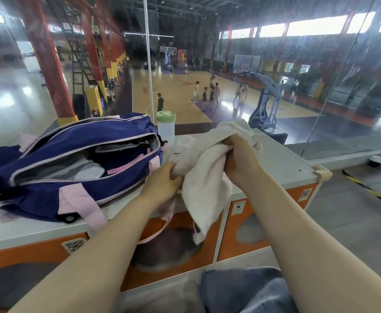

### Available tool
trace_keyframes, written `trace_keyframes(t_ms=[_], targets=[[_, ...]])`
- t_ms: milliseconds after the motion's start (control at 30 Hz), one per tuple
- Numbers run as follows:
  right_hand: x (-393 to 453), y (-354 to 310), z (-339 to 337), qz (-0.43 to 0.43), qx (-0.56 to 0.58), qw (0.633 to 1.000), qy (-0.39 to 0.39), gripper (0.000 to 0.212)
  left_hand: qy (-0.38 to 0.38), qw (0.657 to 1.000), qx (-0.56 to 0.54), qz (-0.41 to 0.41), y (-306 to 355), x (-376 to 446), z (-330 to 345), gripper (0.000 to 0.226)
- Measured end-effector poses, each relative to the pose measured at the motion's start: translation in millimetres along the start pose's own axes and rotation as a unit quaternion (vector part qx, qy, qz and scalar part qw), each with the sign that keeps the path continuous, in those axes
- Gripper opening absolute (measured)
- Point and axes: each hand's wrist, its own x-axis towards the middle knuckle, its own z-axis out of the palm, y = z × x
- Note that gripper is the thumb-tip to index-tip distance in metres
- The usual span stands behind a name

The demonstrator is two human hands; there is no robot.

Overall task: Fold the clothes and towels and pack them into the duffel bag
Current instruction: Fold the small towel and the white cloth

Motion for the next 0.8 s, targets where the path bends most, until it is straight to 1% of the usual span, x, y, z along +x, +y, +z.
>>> trace_keyframes(t_ms=[67,100,133,167,233,300,367,400,433,467,500,567,600,633,667,700,733,767,800], targets=[[6,-1,-6,-0.013,0.023,0.999,0.028,0.025,0.021,1.0,0.015,0.009,-1,-1,-2,0.013],[9,-1,-9,-0.018,0.037,0.998,0.05,0.035,0.036,0.999,-0.004,0.01,0,-2,-5,0.008],[9,-1,-12,-0.023,0.051,0.995,0.079,0.044,0.052,0.998,-0.035,0.008,2,-1,-8,0.009],[11,-2,-15,-0.029,0.075,0.991,0.105,0.048,0.063,0.995,-0.072,0.013,6,0,-13,0.015],[15,-3,-21,-0.034,0.108,0.982,0.151,0.04,0.053,0.991,-0.115,0.037,17,2,-22,0.032],[18,1,-21,-0.016,0.11,0.985,0.133,0.039,0.018,0.99,-0.119,0.073,26,2,-29,0.05],[17,8,-15,0.006,0.042,0.996,0.074,0.042,0.003,0.992,-0.078,0.096,29,2,-36,0.068],[15,13,-13,0.017,-0.039,0.998,0.045,0.05,0.008,0.994,-0.06,0.096,27,3,-38,0.074],[16,20,-14,0.025,-0.142,0.989,0.02,0.062,0.017,0.994,-0.053,0.091,24,4,-38,0.076],[13,27,-14,0.037,-0.253,0.967,0.004,0.073,0.032,0.994,-0.06,0.081,21,4,-36,0.073],[11,35,-16,0.043,-0.349,0.936,0.004,0.079,0.056,0.994,-0.069,0.068,17,3,-32,0.066],[8,47,-22,0.045,-0.469,0.88,0.052,0.08,0.11,0.991,-0.061,0.035,9,-1,-23,0.047],[6,52,-25,0.038,-0.513,0.853,0.085,0.078,0.139,0.99,-0.021,0.028,3,-3,-19,0.039],[4,54,-29,0.022,-0.565,0.816,0.117,0.075,0.169,0.984,0.046,0.038,-2,-5,-15,0.032],[2,54,-31,-0.01,-0.619,0.771,0.148,0.071,0.191,0.972,0.119,0.061,-7,-5,-13,0.024],[1,52,-32,-0.059,-0.66,0.73,0.168,0.063,0.2,0.962,0.165,0.085,-12,-3,-14,0.016],[2,51,-33,-0.115,-0.679,0.706,0.164,0.055,0.184,0.962,0.178,0.093,-11,-2,-17,0.012],[4,49,-32,-0.157,-0.676,0.707,0.135,0.048,0.15,0.97,0.172,0.084,-10,-1,-20,0.017],[5,49,-30,-0.171,-0.663,0.725,0.082,0.044,0.11,0.978,0.167,0.064,-9,1,-21,0.023]])
